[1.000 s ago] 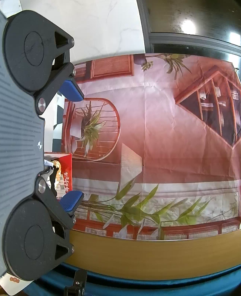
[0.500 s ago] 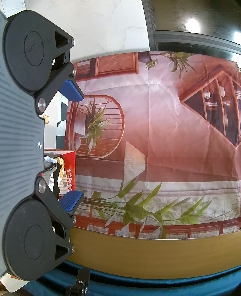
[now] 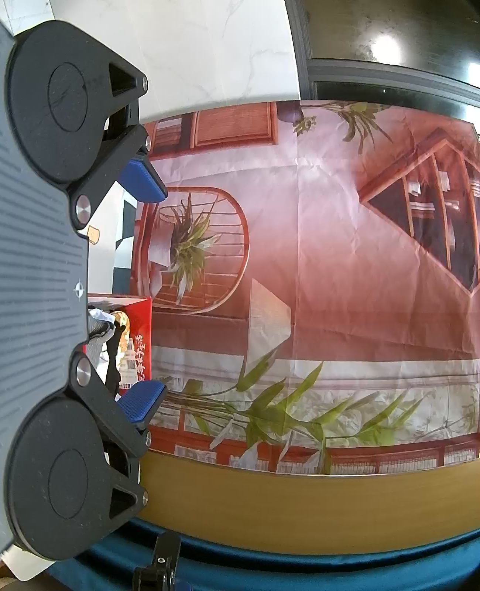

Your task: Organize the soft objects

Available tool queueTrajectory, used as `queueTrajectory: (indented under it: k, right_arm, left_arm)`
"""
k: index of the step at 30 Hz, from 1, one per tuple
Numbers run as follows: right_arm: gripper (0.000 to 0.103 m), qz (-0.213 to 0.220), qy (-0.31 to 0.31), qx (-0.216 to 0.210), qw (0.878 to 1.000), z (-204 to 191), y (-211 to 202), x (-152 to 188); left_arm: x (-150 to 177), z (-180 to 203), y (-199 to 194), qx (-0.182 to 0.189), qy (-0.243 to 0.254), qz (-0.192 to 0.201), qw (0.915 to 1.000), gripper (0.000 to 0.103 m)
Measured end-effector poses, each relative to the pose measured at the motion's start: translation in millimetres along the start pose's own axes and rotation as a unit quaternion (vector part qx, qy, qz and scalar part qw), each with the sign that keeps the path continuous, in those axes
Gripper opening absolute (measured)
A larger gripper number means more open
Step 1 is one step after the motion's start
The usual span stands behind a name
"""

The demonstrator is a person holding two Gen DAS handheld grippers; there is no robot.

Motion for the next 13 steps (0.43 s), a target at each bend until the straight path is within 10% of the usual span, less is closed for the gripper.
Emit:
queueTrajectory:
  k: [13]
  right_arm:
    - [0.103,0.001,-0.001,0.000,1.000,-2.5,-1.0,-0.7]
  left_arm:
    - [0.6,-1.9,1.2,0.007,-0.004,-0.001,1.0000,0.103]
Point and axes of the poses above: each gripper's, at about its wrist camera, not at the fingertips, and y roughly the way its jaws point, z to its right, x to its underside, the point moved 1 cm from there along y, roughly the way its jaws point, and after that the axes turned 15 degrees about z, right-handed, at the moved point
